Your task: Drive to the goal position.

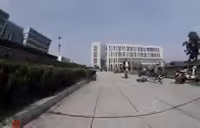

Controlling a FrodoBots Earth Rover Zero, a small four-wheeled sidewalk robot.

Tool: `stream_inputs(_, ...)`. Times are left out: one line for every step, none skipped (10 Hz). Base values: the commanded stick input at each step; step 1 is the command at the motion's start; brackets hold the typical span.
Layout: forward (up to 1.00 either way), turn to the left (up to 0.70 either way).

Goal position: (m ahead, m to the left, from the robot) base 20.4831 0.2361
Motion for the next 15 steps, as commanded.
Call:
stream_inputs(0.85,0.00)
stream_inputs(0.85,0.00)
stream_inputs(0.85,0.00)
stream_inputs(0.85,0.00)
stream_inputs(0.85,0.00)
stream_inputs(0.85,0.00)
stream_inputs(0.85,0.00)
stream_inputs(0.85,0.00)
stream_inputs(0.85,0.00)
stream_inputs(0.85,0.00)
stream_inputs(0.85,0.00)
stream_inputs(0.85,0.00)
stream_inputs(0.85,0.00)
stream_inputs(0.85,0.00)
stream_inputs(0.85,0.00)
